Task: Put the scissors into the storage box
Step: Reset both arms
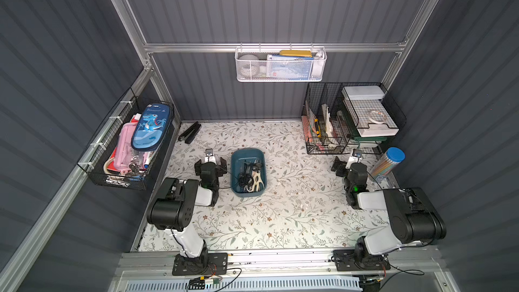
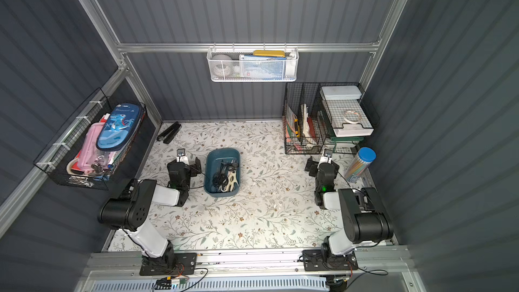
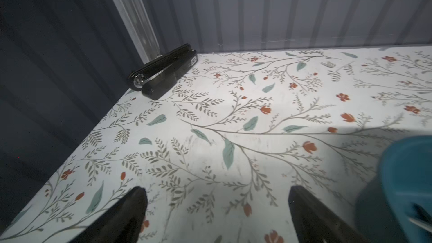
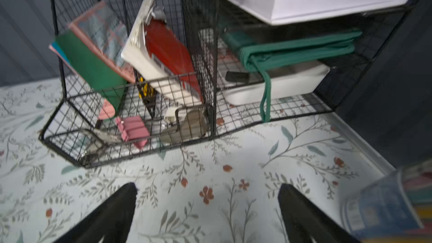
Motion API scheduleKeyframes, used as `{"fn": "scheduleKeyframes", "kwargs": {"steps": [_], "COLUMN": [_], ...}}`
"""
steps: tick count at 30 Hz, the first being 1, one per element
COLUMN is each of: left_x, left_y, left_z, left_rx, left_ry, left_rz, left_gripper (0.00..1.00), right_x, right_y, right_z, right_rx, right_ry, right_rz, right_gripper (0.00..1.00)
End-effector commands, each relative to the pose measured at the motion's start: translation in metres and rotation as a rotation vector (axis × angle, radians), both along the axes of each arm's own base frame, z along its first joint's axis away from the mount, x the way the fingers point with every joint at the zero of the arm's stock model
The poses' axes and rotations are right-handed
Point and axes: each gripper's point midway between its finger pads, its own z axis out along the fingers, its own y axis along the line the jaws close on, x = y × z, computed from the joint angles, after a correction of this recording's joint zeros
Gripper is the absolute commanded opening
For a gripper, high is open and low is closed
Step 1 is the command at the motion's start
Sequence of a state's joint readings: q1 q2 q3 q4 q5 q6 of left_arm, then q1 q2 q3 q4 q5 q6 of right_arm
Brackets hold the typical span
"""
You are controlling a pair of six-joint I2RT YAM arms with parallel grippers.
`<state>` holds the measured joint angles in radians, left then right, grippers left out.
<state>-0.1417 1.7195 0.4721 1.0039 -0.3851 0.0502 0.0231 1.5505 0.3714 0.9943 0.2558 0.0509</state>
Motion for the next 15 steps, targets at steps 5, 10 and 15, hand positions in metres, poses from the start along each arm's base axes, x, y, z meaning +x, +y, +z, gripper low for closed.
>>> {"fn": "scheduleKeyframes", "kwargs": {"steps": [5, 10, 15], "left_x": [-0.0106, -0.0085, -0.0099], "left_y": [-0.0045, -0.0053, -0.0034], "left_z": [-0.0227, -0.0224, -0.0224], "left_rx": [-0.029, -0.034, -0.035], "left_ry": [0.103, 0.105, 0.103], "left_rz": [-0.022, -0.03, -0.023], "left_gripper": [0.99, 1.0, 0.99], "right_x": [-0.0055, -0.0042, -0.0041], "right_y": [-0.0049, -0.0051, -0.0051], "right_z": [-0.0125, -0.0118, -0.0109], "right_rx": [0.019, 0.012, 0.011], "right_ry": [0.069, 0.053, 0.038], "right_rz": [-0.036, -0.033, -0.032], "right_gripper": [0.99, 0.99, 0.99]}}
